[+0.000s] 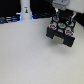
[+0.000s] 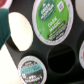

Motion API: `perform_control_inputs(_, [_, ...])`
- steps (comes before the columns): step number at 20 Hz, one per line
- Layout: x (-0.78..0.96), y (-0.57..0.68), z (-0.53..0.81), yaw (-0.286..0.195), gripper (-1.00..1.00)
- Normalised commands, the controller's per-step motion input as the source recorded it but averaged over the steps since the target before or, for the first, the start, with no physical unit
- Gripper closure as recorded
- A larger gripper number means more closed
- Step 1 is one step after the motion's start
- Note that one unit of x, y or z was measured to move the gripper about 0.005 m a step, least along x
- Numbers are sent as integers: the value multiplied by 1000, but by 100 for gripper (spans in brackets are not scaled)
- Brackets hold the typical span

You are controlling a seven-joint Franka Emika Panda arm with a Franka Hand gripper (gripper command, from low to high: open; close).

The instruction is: Open the kcup holder, insert the kcup into the holder, and close the kcup holder

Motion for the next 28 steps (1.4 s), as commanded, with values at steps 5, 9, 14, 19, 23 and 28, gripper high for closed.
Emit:
perform_control_inputs(5, [448,-475,338,69,-100])
perform_control_inputs(9, [490,-423,256,64,-100])
perform_control_inputs(14, [550,-309,184,49,-100])
perform_control_inputs(19, [525,-306,171,62,-100])
perform_control_inputs(23, [552,-287,158,64,-100])
perform_control_inputs(28, [611,-208,164,52,-100])
